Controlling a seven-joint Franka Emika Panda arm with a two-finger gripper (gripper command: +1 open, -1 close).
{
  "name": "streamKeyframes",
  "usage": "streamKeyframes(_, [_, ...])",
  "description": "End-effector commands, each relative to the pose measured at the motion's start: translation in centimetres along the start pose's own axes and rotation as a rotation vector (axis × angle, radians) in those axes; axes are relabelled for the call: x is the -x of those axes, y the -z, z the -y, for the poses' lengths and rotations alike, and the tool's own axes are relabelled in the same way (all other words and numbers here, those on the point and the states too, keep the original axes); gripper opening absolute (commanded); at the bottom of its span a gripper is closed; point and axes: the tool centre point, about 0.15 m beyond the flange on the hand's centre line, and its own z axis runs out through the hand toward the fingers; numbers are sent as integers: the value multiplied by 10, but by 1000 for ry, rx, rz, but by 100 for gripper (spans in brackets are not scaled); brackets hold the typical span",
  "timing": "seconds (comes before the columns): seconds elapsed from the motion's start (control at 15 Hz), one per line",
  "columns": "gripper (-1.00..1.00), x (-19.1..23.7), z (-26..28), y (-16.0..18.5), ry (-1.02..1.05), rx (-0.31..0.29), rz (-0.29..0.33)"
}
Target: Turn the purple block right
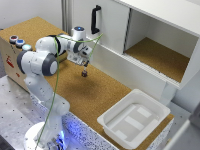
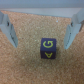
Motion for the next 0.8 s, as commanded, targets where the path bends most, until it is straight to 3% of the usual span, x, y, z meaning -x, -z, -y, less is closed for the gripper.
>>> streamKeyframes(0.0, [100, -17, -14, -38, -12, -67, 24])
streamKeyframes(0.53, [100, -30, -5, -57, -51, -69, 36])
streamKeyframes(0.6, [-100, -31, -5, -58, -55, -69, 36])
streamKeyframes(0.73, [-100, -32, -5, -60, -58, -67, 42])
